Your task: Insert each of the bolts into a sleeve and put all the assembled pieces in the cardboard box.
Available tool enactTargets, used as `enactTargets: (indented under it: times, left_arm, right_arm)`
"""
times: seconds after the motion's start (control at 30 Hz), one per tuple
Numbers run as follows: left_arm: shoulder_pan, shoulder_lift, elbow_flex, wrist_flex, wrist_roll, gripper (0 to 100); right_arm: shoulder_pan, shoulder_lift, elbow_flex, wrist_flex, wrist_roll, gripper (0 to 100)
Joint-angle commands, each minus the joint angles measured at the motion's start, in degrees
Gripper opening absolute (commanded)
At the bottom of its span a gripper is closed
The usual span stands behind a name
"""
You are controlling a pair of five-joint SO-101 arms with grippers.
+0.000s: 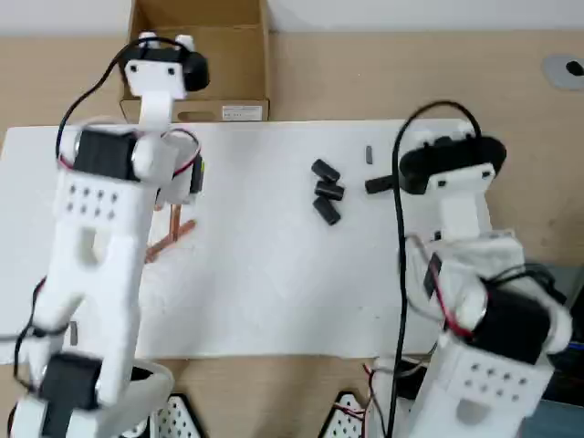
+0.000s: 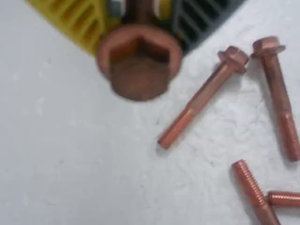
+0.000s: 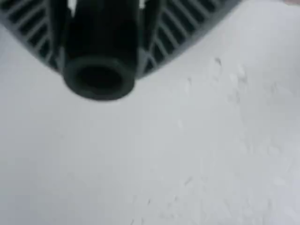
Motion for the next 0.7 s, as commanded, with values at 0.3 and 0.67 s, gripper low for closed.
enactTargets:
  times: [0.3, 0.67]
  left_arm:
    - [0.53, -35.65, 41.23, -25.05, 13.71, 0]
    - [1.85, -59.47, 56.0, -34.73, 23.12, 0]
  right_arm:
    - [-13.05, -22.55, 22.2, -11.87, -13.89, 0.9]
    - [-35.12, -32.22, 36.26, -24.7, -25.41, 0.9]
